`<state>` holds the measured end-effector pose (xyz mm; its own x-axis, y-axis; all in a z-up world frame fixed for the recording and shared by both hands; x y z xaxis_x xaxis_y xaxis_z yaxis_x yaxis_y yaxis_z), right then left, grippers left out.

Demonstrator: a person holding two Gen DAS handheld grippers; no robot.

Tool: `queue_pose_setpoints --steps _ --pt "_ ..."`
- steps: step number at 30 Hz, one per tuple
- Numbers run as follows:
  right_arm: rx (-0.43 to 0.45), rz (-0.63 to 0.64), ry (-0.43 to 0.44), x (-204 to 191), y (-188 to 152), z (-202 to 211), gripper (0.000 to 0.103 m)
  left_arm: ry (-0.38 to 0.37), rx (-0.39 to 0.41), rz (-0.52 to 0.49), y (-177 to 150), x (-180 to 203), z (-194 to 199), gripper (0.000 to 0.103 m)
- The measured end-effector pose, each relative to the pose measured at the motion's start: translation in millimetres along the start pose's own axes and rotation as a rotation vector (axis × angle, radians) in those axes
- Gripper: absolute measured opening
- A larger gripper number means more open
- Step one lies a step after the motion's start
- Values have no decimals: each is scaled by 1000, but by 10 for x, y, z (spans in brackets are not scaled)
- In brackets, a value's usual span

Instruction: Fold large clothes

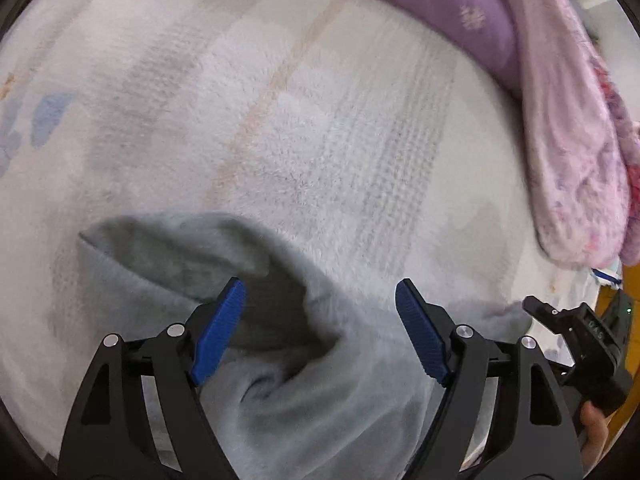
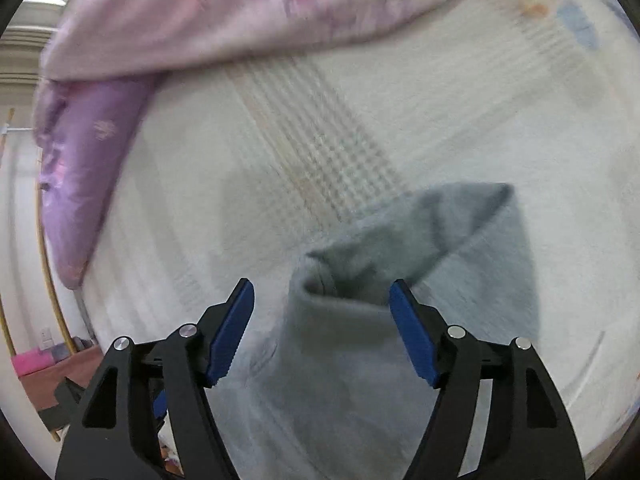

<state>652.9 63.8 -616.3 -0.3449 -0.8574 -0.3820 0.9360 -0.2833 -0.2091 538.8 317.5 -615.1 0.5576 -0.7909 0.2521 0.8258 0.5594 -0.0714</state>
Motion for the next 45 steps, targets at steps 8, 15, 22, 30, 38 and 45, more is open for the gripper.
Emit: queue_pose_setpoints --steps 8,15,22,30,38,45 --pt "7 -7 106 154 -96 -29 15 66 -81 -86 -25 -76 -276 14" --pt "64 46 219 208 -511 450 11 -56 20 -98 -325 -141 308 12" --pt "91 99 305 209 -1065 1047 10 -113 101 -143 -892 -78 1012 10" --pt "54 113 363 513 -1847 1440 10 -134 118 -146 -1831 -326 1430 8" --pt "-3 91 282 1109 -2704 1405 10 -125 31 -123 -2732 -688 1242 7" --pt "-92 -8 153 1694 -3231 857 10 -83 -85 -9 -3358 -1166 659 7"
Point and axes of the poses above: each gripper's, at about its wrist camera, not at the fingertips, and z roughly against the way its jaws point, x to its right, y to its top, the point moved 6 cm from there along -z, roughly the way its jaws point, and after that the axes turned 4 degrees about -x, right-handed, at the moved point
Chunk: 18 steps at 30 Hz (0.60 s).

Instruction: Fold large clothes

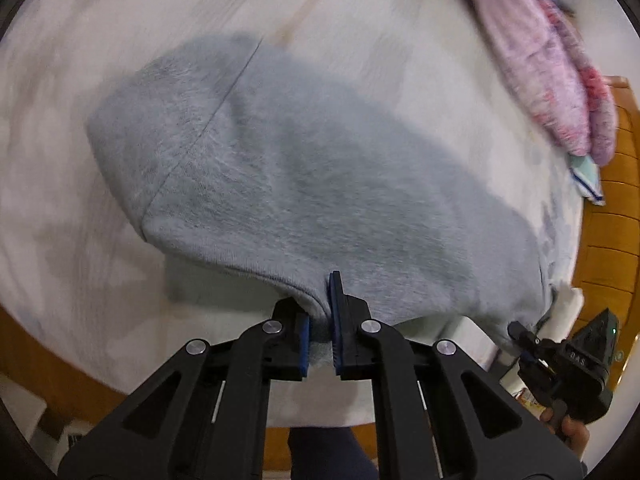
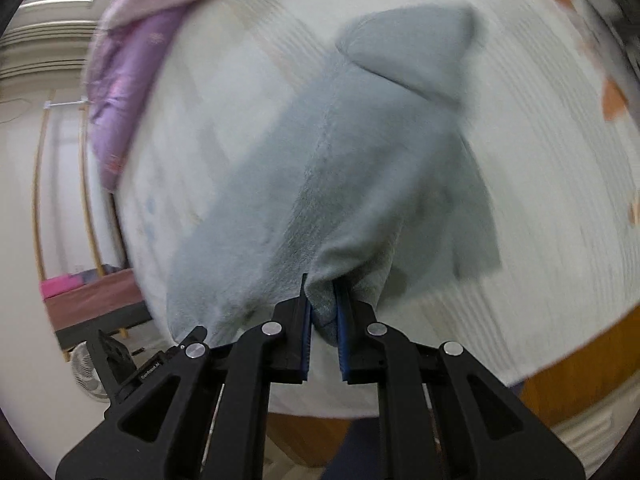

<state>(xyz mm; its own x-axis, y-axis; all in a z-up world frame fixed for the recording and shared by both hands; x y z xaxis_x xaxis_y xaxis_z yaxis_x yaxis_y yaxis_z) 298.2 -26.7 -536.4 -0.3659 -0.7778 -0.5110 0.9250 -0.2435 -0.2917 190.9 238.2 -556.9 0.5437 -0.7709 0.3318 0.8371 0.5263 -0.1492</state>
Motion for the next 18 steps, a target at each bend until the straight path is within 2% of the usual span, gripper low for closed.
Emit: queue_pose_setpoints --steps 3,6,8,12,14,16,17,18 --pt "-35 -58 -48 274 -93 -259 10 23 -59 50 -161 -268 -304 7" --pt "-44 -94 -84 468 -96 -498 10 105 -81 61 -240 -497 -549 7" --pt "-38 -62 -114 495 -60 -606 10 120 -94 74 -246 -627 -704 7" --pt "-64 -38 -170 488 38 -834 10 143 -109 63 -179 -643 -848 8" --pt "-79 -39 -168 457 81 -837 11 153 -121 54 -161 -611 -852 8" --pt "-81 -24 -158 397 88 -743 12 123 -143 75 -172 -591 -788 9" --pt "-76 11 -178 352 78 -649 16 99 -152 87 -190 -579 -703 12" --pt "-75 49 -213 326 50 -543 24 85 -147 84 -202 -562 -620 23"
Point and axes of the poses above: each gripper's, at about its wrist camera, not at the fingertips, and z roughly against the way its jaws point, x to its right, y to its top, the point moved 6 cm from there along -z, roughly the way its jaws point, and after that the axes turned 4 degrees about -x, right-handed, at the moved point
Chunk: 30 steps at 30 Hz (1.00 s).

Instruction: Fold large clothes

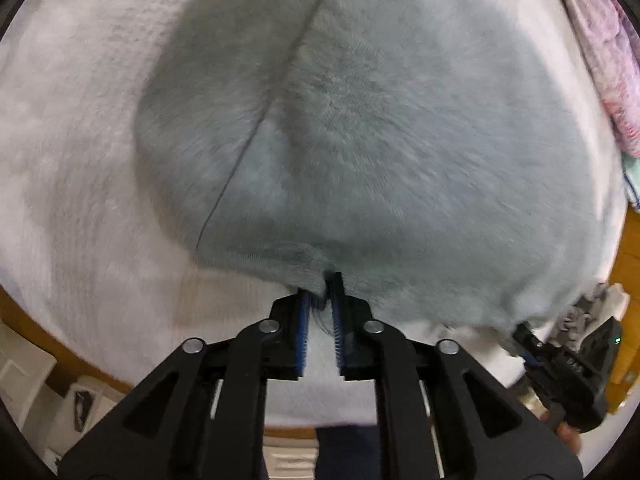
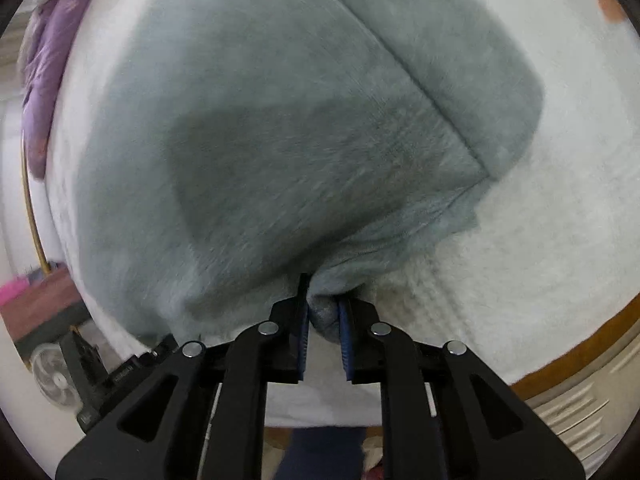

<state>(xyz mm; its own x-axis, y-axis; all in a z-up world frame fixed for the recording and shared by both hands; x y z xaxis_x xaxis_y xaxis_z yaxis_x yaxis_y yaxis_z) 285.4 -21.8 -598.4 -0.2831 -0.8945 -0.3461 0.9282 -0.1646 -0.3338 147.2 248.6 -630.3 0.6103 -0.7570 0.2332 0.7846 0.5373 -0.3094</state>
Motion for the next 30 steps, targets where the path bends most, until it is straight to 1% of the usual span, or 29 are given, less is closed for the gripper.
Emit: queue_pose_setpoints --steps 1,2,3,4,5,6,7,8,9,10,11,12,13,14,15,16,17,18,19,21,22,25,26,28,30 --pt "3 31 -24 -15 -29 89 27 -7 10 -13 -25 17 102 30" --pt "8 68 -49 -60 -59 204 30 4 33 -32 -46 35 227 37" --pt "16 115 -68 -137 -80 332 31 10 56 -52 -52 57 325 38" --pt "30 164 -68 -222 -87 451 31 13 77 -72 -53 89 414 39" --pt "45 207 -58 -340 -88 544 30 18 105 -87 -40 110 523 46" --pt "68 268 -41 -525 -89 630 28 17 125 -87 -29 123 584 58" --pt "86 315 -31 -645 -76 678 25 5 159 -77 9 112 657 62" --pt "106 372 -23 -831 -50 717 17 -9 186 -58 62 81 701 65" --pt "130 437 -10 -1086 4 728 11 -16 196 -38 109 45 704 66" --pt "137 479 2 -1259 50 696 10 -18 196 -13 155 -15 697 67" --pt "143 505 11 -1401 87 642 3 -29 191 23 208 -66 683 71" --pt "151 522 14 -1562 164 565 1 -54 186 53 271 -150 694 72" --pt "154 541 10 -1674 165 483 1 -65 181 79 289 -193 675 72" --pt "163 567 -16 -1819 217 365 0 -67 180 99 305 -233 665 72" --pt "156 577 -33 -1916 262 236 0 -68 179 100 344 -277 689 73" --pt "135 569 -30 -1962 266 104 0 -65 181 95 342 -297 682 73" --pt "101 553 -58 -1969 329 -82 0 -63 185 92 337 -325 680 74" --pt "98 553 -103 -1925 386 -191 0 -67 186 91 333 -364 662 77" --pt "100 560 -146 -1901 448 -329 0 -80 181 89 326 -411 641 78" --pt "100 563 -189 -1805 538 -532 0 -97 170 98 320 -481 592 78" --pt "110 568 -197 -1804 587 -603 0 -108 158 106 327 -522 560 78" --pt "102 533 -204 -1831 626 -608 0 -154 127 121 292 -495 432 78" --pt "97 503 -186 -1817 611 -568 0 -162 115 106 272 -459 382 78" --pt "95 452 -132 -1775 500 -390 0 -163 104 79 263 -446 337 78" --pt "79 423 -112 -1708 287 -254 0 -167 81 68 281 -438 275 78"
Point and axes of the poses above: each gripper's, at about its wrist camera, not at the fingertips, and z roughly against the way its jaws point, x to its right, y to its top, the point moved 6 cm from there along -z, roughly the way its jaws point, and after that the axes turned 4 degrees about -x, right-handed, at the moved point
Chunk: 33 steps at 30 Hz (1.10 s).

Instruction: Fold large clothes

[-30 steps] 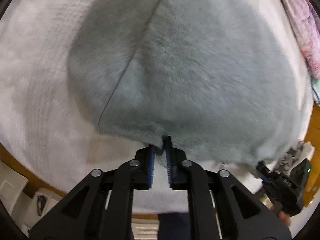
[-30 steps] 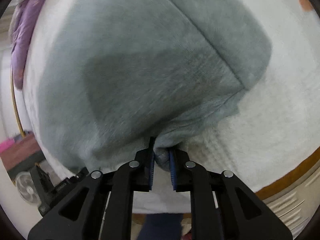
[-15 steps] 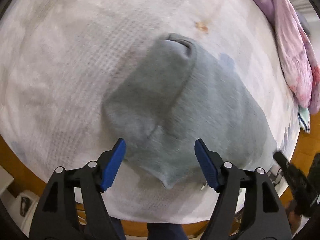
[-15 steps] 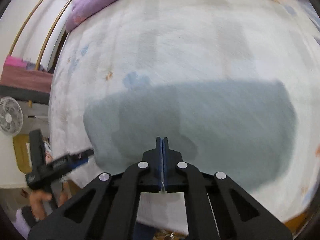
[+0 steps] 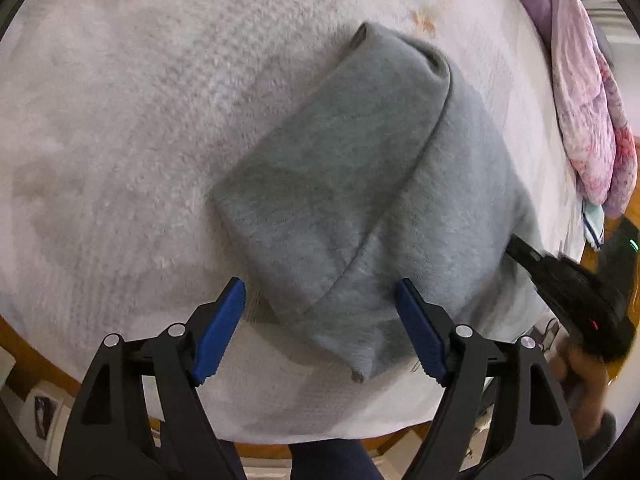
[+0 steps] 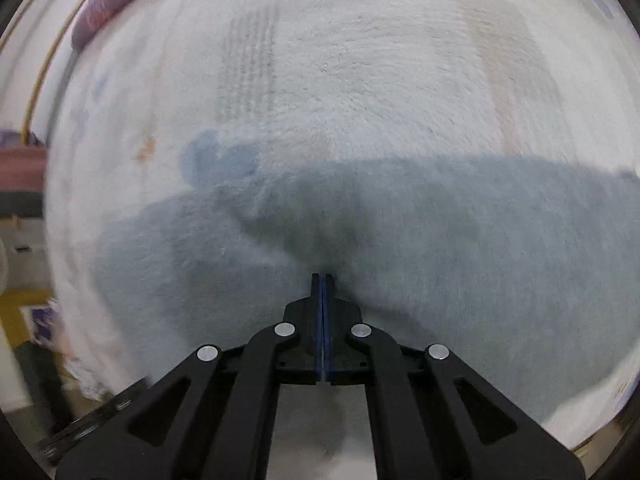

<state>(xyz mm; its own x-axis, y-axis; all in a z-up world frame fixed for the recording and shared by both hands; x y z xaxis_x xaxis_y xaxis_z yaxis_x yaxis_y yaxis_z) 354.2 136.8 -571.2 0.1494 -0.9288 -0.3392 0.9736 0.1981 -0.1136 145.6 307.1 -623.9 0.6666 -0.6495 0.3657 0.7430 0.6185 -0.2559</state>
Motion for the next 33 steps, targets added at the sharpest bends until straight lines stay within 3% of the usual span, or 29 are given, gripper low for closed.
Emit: queue_pose_setpoints --steps 5,8,17,22,28,31,33 --pt "-79 -54 -20 121 -542 -223 0 -6 -30 -64 68 31 -121 81" --pt "-35 -53 -39 178 -570 -437 0 -1 -66 -105 90 94 -270 81" --pt "27 -154 -21 163 -923 -295 0 -56 -93 -98 12 -38 -311 81" --pt "49 -194 77 274 -907 -394 0 -100 -64 -52 -85 -376 -192 81" --pt "21 -149 117 504 -858 -351 0 -60 -34 -55 -27 -299 -248 82" --pt "12 -143 155 667 -840 -288 0 -71 -17 -38 -121 -290 -202 71" --pt "5 -147 179 761 -853 -257 0 -97 -19 -14 -157 -292 -201 57"
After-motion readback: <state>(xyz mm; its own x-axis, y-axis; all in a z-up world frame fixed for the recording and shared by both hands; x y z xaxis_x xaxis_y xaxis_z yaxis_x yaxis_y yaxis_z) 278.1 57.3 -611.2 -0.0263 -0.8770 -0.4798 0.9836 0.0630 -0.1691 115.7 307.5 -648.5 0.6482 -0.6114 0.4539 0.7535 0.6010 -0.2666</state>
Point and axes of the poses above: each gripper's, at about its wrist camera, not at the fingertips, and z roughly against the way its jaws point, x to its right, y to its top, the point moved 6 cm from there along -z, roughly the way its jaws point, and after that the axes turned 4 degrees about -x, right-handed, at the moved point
